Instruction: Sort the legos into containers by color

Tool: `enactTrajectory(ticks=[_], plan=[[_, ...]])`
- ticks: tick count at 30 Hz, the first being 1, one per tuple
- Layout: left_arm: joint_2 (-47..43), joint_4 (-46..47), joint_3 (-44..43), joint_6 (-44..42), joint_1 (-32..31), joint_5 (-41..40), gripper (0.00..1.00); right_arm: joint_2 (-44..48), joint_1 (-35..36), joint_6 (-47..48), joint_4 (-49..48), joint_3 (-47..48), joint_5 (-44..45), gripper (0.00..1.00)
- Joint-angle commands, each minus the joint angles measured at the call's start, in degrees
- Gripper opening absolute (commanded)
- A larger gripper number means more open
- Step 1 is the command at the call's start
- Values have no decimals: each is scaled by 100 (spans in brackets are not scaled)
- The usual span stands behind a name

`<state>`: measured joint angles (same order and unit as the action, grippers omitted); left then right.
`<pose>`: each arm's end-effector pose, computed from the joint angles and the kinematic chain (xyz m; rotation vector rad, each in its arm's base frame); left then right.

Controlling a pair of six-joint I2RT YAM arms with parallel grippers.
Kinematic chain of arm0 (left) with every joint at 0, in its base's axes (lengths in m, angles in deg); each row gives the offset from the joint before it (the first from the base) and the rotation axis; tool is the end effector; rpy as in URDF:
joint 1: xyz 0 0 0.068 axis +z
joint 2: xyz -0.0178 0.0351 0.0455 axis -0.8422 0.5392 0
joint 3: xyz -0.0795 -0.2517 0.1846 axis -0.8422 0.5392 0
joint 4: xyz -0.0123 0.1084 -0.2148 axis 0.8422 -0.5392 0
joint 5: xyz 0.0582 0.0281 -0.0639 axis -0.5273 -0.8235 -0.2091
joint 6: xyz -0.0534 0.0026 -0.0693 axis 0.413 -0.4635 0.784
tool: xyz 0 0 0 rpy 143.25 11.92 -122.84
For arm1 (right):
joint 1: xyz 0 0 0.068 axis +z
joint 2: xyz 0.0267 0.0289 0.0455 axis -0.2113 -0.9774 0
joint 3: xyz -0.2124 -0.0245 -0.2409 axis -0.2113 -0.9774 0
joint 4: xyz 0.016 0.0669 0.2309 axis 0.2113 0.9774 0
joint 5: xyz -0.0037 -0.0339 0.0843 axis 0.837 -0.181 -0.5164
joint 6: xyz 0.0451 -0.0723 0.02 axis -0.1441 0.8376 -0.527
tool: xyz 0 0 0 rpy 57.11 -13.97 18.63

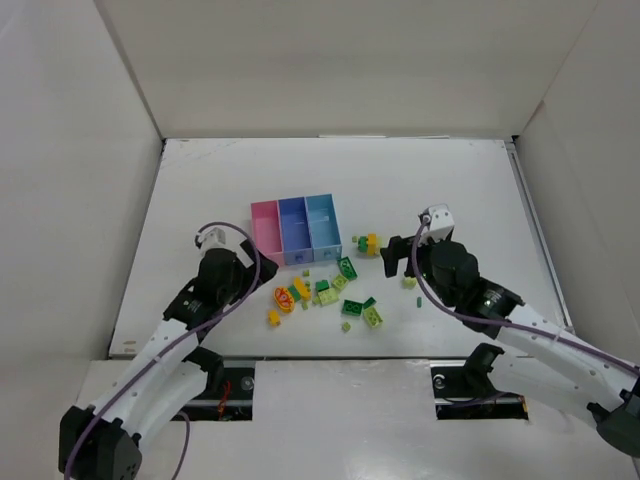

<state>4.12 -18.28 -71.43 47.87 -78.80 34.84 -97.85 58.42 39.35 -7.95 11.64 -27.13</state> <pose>0.1336 -0.0496 0.2379 -0.5076 2.0910 -0.6908 0.1452 0.1043 0.3128 -0.2281 1.8743 0.3138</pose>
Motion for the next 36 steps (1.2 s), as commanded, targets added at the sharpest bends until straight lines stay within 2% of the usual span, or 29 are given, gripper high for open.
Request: enactTrajectory(ticks=[1,3,4,5,7,8,11,15,22,27,36], plan=[[285,64,-590,-147,-597,-234,99,412,54,331,-444,-153,8,100],[583,-270,-819,89,-1106,-918,99,553,54,498,-568,-293,-211,100],[707,-611,-1020,186,-1666,-1138,99,606,54,560,-568,-294,-212,100],[830,-814,-1127,448,-1932,-1523,99,659,54,438,-568,-355,-99,100],[1302,-1201,-1338,739,-2599,-1842,99,659,54,376,-568,-355,-98,100],[1479,-1577,-1565,880,-2725,-1956,99,659,54,463,-568,-355,-167,100],[2043,-1845,-1900,812,-2788,-1958,99,606,54,604,-489,-180,-493,100],[2193,-1731,-2007,327,-2788,-1720,99,545,54,920,-340,48,-949,100],[1834,-1766,-1824,521,-2788,-1791,99,378,54,1105,-278,102,-783,100],[1727,-1107,-1287,275,-2788,-1325,99,176,54,1298,-278,154,-836,100],[2491,-1203,-1216,547,-2788,-1579,99,-62,54,1299,-278,154,-836,100]])
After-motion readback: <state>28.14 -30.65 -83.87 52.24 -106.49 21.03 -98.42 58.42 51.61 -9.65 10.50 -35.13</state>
